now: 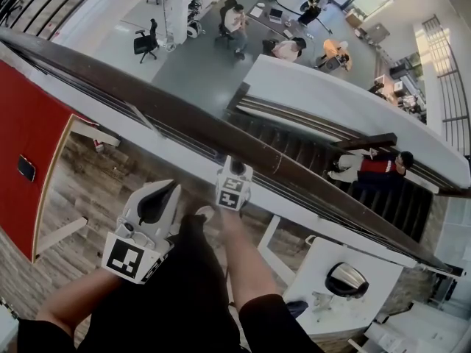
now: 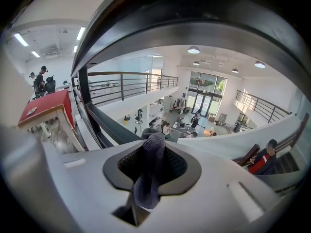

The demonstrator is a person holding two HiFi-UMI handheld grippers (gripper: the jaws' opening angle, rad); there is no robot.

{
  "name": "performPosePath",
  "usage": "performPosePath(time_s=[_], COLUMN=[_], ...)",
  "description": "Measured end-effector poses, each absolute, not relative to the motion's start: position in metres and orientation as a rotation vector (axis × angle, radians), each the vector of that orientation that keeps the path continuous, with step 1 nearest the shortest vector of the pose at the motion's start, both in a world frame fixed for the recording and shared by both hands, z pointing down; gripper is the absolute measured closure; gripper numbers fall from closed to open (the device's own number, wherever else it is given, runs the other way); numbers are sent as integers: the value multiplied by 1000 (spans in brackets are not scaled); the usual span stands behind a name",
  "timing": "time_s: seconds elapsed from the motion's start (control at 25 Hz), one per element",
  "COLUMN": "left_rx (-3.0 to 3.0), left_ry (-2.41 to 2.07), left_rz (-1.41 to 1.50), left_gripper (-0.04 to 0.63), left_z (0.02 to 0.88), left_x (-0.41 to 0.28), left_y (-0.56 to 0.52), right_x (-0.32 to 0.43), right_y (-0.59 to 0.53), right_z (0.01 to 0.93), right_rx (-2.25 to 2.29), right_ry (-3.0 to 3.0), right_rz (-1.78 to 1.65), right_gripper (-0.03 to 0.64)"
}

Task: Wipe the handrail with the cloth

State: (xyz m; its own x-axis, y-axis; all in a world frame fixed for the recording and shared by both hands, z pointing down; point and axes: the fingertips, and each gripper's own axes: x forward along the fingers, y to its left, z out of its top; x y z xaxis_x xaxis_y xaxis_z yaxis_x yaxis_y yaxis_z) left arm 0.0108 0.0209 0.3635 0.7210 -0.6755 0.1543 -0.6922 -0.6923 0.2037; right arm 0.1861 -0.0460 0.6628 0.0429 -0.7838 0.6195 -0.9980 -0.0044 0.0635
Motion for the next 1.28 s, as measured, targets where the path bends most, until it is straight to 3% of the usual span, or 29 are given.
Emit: performPosePath(time_s=[1.28], left_rx=[2674], left_ry=[-1063], left_rz=[116], left_gripper=[597], left_z=[364], left_x=[60], left_y=[48], right_x=[265], right_y=[-3], right_z=[658], right_rx=[1911], right_ry=[-1742], right_rz=[627], right_gripper=[549])
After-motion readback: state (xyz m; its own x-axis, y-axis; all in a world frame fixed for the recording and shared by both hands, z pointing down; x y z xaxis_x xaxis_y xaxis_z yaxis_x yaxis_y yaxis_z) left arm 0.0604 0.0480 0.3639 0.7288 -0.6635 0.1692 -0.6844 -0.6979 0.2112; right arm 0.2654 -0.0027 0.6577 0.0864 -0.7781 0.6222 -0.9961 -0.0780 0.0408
